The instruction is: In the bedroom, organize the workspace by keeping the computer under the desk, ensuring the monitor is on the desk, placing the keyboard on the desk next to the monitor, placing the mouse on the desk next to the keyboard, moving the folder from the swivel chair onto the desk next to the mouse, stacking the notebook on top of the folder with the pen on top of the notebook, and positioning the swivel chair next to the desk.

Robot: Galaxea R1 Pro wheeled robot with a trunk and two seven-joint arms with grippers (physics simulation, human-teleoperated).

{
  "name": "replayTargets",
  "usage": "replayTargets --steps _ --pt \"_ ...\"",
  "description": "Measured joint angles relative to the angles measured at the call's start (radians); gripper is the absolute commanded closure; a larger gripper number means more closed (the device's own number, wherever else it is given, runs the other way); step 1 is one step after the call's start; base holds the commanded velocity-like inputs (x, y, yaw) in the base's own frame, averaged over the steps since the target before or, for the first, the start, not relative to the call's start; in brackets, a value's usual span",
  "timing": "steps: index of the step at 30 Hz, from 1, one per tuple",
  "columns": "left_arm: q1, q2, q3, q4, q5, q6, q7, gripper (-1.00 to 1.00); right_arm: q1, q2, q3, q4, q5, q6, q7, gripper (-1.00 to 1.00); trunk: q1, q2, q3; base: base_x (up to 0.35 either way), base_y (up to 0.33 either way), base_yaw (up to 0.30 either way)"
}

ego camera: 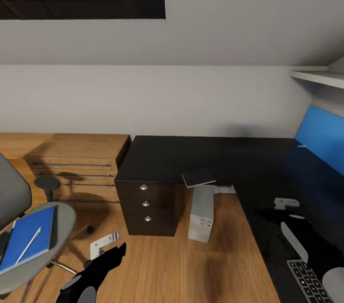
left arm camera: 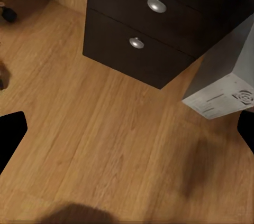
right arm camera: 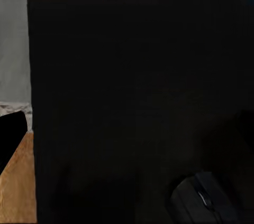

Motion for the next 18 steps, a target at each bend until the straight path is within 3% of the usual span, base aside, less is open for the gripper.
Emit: replayTargets --steps 2,4,5,6,7,9,14,18 --pt "0.000 0.000 -0.001 0.007 0.000 0.000 0.001 -1.00 0.000 0.030 0.000 -0.013 -0.001 0.000 -0.001 -1.00 0.000 0.000 0.000 0.000 0.000 0.000" --pt "0.000 -0.001 -0.003 0.037 -0.001 -0.001 0.001 -1.00 0.000 0.080 0.000 -0.021 0.000 -0.001 -0.004 -1.00 0.000 0.000 0.000 0.000 0.000 0.000" --pt "0.000 -0.001 -0.005 0.071 -0.003 -0.002 0.000 -1.00 0.000 0.119 0.000 -0.020 0.002 -0.004 -0.015 -1.00 0.000 0.000 0.000 0.000 0.000 0.005" --pt "0.000 -0.001 -0.005 0.104 -0.004 -0.004 -0.002 -1.00 0.001 0.160 0.000 -0.020 0.004 -0.007 -0.046 -1.00 0.000 0.000 0.000 0.000 0.000 0.014" --pt "0.000 -0.001 -0.005 0.116 -0.004 -0.005 -0.002 -1.00 0.001 0.176 0.000 -0.020 0.007 -0.007 -0.063 -1.00 0.000 0.000 0.000 0.000 0.000 0.065" --pt "0.000 0.002 -0.006 0.184 -0.006 -0.008 -0.004 -1.00 0.001 0.237 0.002 -0.019 0.008 -0.010 -0.149 -1.00 0.000 0.000 0.000 0.000 0.000 0.144" --pt "0.000 0.005 -0.007 0.338 -0.011 -0.010 -0.007 -1.00 0.004 0.359 0.004 -0.008 0.009 -0.045 -0.308 -1.00 0.000 0.000 0.000 0.000 0.000 0.233" --pt "0.000 0.007 -0.007 0.439 -0.041 -0.012 -0.006 -1.00 0.023 0.430 0.013 0.054 0.017 -0.097 -0.345 -1.00 0.000 0.000 0.000 0.000 0.000 0.269"
